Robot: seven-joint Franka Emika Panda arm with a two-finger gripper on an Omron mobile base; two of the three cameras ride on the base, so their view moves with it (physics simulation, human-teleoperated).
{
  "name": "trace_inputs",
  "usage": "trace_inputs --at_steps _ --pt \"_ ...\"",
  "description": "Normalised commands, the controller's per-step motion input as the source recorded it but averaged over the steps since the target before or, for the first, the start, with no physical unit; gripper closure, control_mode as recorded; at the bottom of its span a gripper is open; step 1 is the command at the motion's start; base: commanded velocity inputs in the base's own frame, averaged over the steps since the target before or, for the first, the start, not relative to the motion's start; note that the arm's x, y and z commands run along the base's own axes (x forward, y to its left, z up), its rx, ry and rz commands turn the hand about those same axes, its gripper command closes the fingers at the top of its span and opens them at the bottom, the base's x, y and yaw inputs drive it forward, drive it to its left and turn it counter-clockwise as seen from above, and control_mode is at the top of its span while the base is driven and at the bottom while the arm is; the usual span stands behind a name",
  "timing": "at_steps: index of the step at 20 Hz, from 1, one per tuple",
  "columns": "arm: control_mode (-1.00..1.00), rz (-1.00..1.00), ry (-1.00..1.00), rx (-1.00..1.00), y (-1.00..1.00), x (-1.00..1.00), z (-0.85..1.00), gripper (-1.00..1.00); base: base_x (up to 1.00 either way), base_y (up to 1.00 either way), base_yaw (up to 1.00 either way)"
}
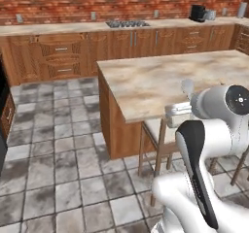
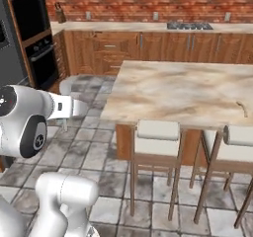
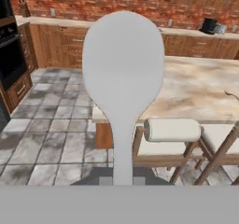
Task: Pick up the metallic utensils from the counter and place them in the open drawer. Make sure not to pick up any wooden utensils.
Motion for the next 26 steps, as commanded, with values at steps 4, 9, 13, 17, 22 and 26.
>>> trace_inputs --at_steps 4,9,13,17,22,26 --pt "1.0 0.0 0.0 0.0 0.0 0.0 0.0 1.0 0.74 1.0 -0.01" --pt "1.0 0.0 0.0 0.0 0.0 0.0 0.0 1.0 1.0 1.0 -0.06" --pt "1.0 0.0 0.0 0.0 0.0 0.0 0.0 1.0 1.0 1.0 -0.01" --pt "1.0 0.0 0.0 0.0 0.0 0.0 0.0 1.0 1.0 0.57 0.0" --pt "1.0 0.0 0.0 0.0 0.0 0.0 0.0 1.0 1.0 -0.36 0.18" --pt "1.0 0.0 0.0 0.0 0.0 0.0 0.0 1.0 1.0 -0.15 0.23"
